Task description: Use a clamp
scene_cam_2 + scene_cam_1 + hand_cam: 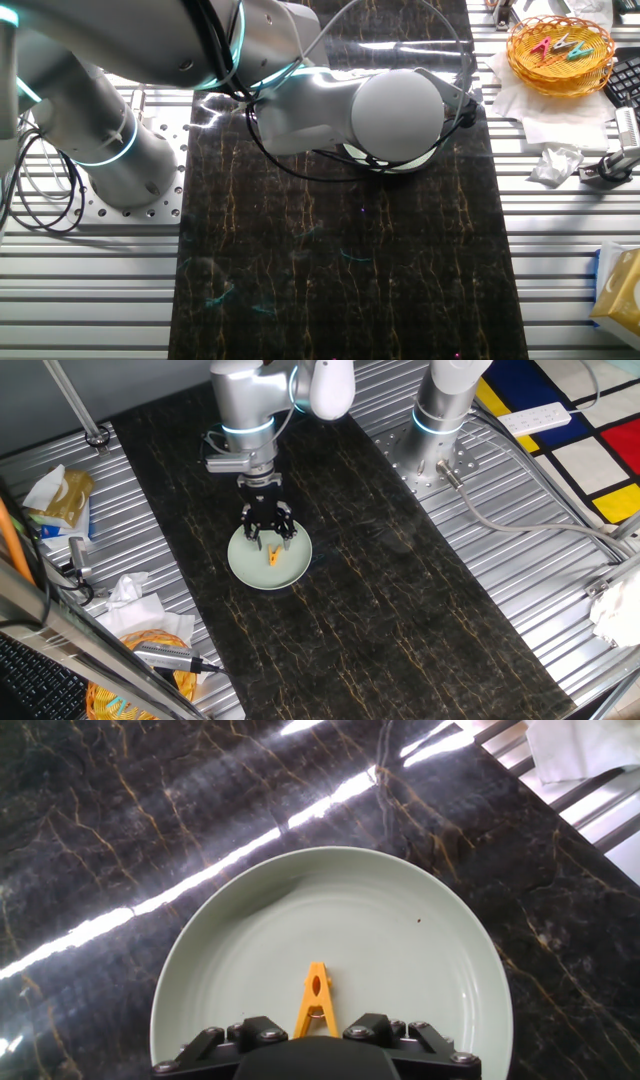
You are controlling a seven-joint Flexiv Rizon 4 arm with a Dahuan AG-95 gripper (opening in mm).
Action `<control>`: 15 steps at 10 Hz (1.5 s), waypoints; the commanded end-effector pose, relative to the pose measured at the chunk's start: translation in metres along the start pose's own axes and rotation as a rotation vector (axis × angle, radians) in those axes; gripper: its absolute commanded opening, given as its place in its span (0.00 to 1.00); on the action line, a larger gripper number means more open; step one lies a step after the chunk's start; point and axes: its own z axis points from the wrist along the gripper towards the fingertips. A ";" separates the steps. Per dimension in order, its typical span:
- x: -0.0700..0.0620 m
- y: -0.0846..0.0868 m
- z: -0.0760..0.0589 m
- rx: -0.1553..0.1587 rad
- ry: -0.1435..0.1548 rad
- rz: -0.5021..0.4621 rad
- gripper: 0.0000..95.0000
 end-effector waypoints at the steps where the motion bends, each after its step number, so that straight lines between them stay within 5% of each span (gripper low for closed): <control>1: 0.001 0.001 0.000 0.010 0.000 0.000 0.60; 7: 0.002 0.001 0.004 0.041 -0.001 -0.005 0.60; 8: 0.002 0.001 0.004 0.041 -0.002 -0.005 0.40; 15: 0.002 0.001 0.004 0.048 -0.007 -0.005 0.40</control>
